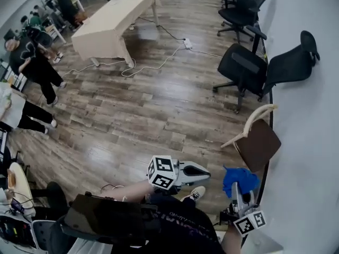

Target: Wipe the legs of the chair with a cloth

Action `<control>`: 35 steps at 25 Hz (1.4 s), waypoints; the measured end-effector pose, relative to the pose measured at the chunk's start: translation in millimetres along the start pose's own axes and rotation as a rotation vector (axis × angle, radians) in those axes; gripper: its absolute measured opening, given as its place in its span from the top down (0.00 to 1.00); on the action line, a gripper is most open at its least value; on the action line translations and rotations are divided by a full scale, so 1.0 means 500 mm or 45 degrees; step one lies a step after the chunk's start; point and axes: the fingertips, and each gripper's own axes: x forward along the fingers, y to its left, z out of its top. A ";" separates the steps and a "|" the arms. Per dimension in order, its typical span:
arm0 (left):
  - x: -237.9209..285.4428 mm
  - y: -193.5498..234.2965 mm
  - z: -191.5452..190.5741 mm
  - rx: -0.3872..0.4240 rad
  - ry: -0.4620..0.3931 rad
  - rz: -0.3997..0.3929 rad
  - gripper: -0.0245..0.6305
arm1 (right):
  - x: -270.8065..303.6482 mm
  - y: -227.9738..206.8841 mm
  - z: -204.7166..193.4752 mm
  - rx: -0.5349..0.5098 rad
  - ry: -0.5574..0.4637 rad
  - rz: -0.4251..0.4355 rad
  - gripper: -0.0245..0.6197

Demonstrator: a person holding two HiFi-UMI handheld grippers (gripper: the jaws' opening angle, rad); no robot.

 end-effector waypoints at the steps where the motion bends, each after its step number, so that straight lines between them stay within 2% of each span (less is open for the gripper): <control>1: 0.008 0.012 -0.003 -0.002 -0.014 0.033 0.96 | 0.006 -0.019 0.000 -0.003 0.015 0.027 0.80; 4: 0.029 0.035 -0.016 -0.047 -0.038 0.120 0.96 | 0.011 -0.059 -0.002 0.009 0.067 0.067 0.80; 9: 0.077 0.066 -0.029 -0.097 -0.009 0.192 0.96 | -0.007 -0.133 0.006 0.023 0.118 0.017 0.80; 14: 0.117 0.120 -0.048 -0.008 0.080 0.229 0.96 | -0.017 -0.226 -0.018 0.059 0.112 -0.044 0.80; 16: 0.134 0.145 -0.065 0.007 0.118 0.219 0.96 | -0.018 -0.260 -0.034 0.069 0.108 -0.076 0.80; 22: 0.162 0.220 -0.123 -0.040 0.195 0.112 0.96 | 0.003 -0.331 -0.081 0.078 0.047 -0.194 0.80; 28: 0.160 0.290 -0.221 -0.106 0.260 0.071 0.96 | 0.024 -0.394 -0.178 0.142 0.045 -0.292 0.80; 31: 0.160 0.342 -0.256 -0.085 0.290 0.063 0.96 | 0.050 -0.443 -0.212 0.139 0.044 -0.337 0.80; 35: 0.146 0.409 -0.283 -0.001 0.306 0.070 0.96 | 0.101 -0.488 -0.258 0.118 0.066 -0.334 0.80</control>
